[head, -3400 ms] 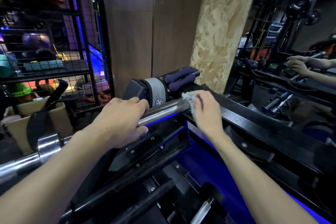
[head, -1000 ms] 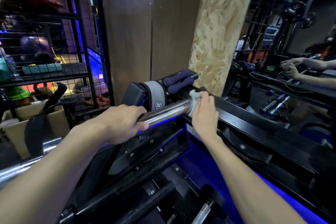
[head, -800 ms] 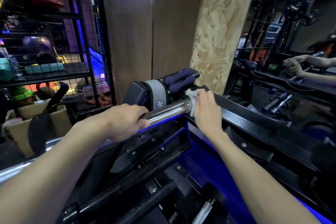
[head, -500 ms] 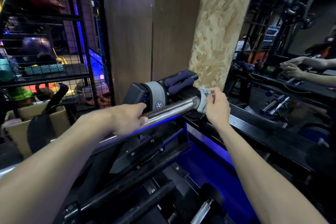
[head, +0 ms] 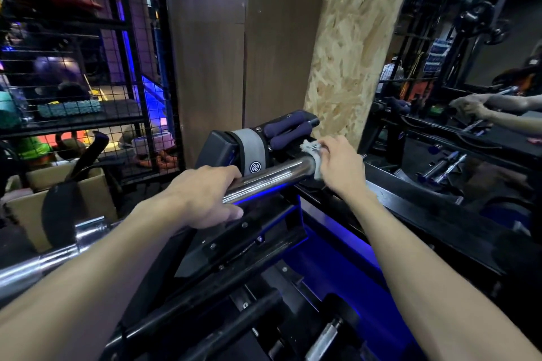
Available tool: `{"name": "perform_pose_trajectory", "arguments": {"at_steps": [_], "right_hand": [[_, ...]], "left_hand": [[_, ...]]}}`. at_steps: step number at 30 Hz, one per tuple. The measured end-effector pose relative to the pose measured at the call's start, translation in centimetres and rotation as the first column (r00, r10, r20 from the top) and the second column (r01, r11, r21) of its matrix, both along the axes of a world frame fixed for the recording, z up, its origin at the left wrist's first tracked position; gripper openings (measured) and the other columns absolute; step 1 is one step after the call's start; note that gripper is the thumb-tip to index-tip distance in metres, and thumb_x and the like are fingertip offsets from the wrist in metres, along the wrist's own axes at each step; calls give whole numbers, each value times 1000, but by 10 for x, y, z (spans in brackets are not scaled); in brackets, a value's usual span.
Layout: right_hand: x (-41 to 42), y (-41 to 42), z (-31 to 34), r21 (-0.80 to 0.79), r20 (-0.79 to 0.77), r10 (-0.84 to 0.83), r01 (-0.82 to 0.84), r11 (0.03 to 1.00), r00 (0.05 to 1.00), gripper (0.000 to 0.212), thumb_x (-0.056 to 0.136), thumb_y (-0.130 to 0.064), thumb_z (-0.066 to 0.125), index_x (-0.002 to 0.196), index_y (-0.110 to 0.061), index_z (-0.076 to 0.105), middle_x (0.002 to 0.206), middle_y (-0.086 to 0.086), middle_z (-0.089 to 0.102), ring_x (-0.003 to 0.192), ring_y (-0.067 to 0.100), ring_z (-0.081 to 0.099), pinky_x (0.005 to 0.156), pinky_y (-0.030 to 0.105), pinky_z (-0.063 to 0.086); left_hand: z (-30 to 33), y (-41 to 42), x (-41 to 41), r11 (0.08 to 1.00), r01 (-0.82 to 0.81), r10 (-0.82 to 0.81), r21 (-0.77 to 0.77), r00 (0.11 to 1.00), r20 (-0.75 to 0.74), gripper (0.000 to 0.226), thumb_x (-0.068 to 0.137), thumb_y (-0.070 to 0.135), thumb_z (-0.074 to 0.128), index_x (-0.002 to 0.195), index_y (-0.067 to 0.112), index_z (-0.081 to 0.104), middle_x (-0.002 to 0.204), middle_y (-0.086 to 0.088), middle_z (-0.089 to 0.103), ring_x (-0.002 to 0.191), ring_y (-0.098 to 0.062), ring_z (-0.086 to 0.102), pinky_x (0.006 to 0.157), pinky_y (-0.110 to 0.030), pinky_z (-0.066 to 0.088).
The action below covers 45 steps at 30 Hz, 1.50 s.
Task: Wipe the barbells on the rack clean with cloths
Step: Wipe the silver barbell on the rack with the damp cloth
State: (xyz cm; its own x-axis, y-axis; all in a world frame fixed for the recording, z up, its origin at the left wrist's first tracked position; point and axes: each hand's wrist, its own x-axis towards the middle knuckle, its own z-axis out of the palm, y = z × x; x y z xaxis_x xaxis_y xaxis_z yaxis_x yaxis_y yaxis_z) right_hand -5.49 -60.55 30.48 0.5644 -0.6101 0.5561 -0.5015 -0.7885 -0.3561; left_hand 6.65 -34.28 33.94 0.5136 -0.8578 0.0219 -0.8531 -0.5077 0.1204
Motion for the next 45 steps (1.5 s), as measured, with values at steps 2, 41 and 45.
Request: {"name": "perform_pose_trajectory", "arguments": {"at_steps": [2,41,45], "right_hand": [[5,15,0,-52,-30,51,-52,997,998,21,103,-29,45,117,-24,59,115,8,51,95,41,62,81,49,51],[-143,413,-22,682,659,349,-725,97,667,12,102,-5,55,113,-1,58,96,17,74,79,21,66,64,34,55],[-166,432,-19,701,667,401,-712,-50,628,24,98,-5,60,121,-10,55,96,4,75,79,15,66,63,30,51]], "left_hand": [[1,-1,1,1000,-6,6,-2,1000,-7,50,80,52,74,120,35,51,107,6,67,103,-26,62,86,-37,50],[-39,303,-215,628,-453,130,-633,863,-488,14,84,40,76,93,30,72,83,7,75,65,-3,61,67,-24,49],[-43,334,-229,640,-468,149,-609,853,-499,13,79,37,67,90,33,72,82,7,74,71,-13,64,74,-36,52]]}}
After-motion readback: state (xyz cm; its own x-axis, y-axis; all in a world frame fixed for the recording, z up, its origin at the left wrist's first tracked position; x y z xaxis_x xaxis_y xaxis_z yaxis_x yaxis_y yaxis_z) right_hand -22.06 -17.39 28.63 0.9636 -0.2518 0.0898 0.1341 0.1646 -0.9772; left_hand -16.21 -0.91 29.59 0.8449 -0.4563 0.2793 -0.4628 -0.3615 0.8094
